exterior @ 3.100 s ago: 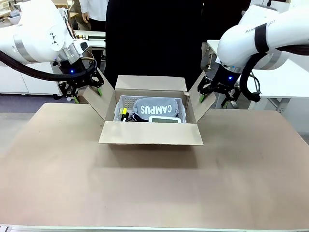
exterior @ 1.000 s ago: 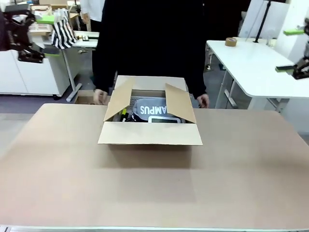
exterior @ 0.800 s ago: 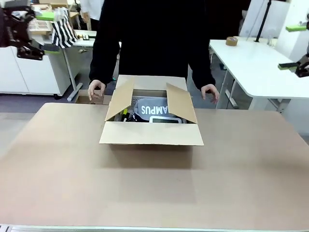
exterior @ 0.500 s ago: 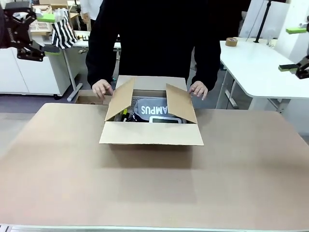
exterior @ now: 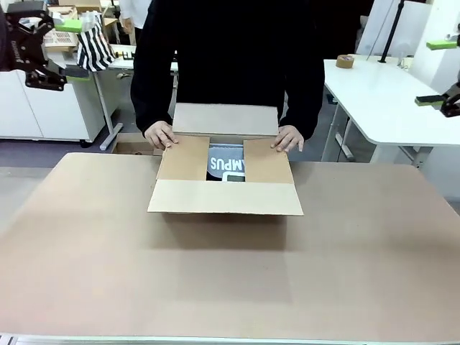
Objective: Pack the gift set into the box.
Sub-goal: Press and hold the closed box until the human finishes sealing it.
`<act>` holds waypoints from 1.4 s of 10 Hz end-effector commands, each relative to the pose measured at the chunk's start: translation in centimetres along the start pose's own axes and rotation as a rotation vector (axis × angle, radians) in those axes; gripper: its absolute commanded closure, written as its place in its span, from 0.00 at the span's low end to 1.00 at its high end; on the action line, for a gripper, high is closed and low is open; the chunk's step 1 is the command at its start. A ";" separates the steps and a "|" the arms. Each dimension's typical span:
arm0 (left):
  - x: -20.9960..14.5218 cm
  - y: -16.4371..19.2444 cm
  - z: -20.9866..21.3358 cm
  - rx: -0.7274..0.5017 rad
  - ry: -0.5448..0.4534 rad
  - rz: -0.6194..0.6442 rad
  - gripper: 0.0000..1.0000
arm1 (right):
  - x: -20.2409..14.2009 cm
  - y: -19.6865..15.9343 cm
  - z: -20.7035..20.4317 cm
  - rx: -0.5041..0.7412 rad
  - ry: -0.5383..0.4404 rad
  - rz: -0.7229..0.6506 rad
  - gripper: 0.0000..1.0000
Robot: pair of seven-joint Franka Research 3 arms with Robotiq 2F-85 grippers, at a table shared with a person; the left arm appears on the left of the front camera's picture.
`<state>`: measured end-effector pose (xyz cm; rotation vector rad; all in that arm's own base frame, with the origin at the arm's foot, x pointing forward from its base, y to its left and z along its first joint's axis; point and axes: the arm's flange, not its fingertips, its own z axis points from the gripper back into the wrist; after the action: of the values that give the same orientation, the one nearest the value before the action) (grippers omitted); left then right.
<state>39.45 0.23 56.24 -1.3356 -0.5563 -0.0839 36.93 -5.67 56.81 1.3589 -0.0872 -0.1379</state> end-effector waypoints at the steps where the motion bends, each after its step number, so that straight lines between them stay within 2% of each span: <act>1: -0.2 -0.2 0.0 0.006 0.004 0.011 0.00 | -0.1 -0.1 0.0 -0.009 0.009 0.016 0.00; 14: -0.2 -0.2 0.0 0.006 0.004 0.011 0.00 | -0.1 -0.1 0.0 -0.009 0.009 0.016 0.00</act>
<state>39.45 0.24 56.24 -1.3356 -0.5563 -0.0838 36.92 -5.68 56.81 1.3592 -0.0867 -0.1377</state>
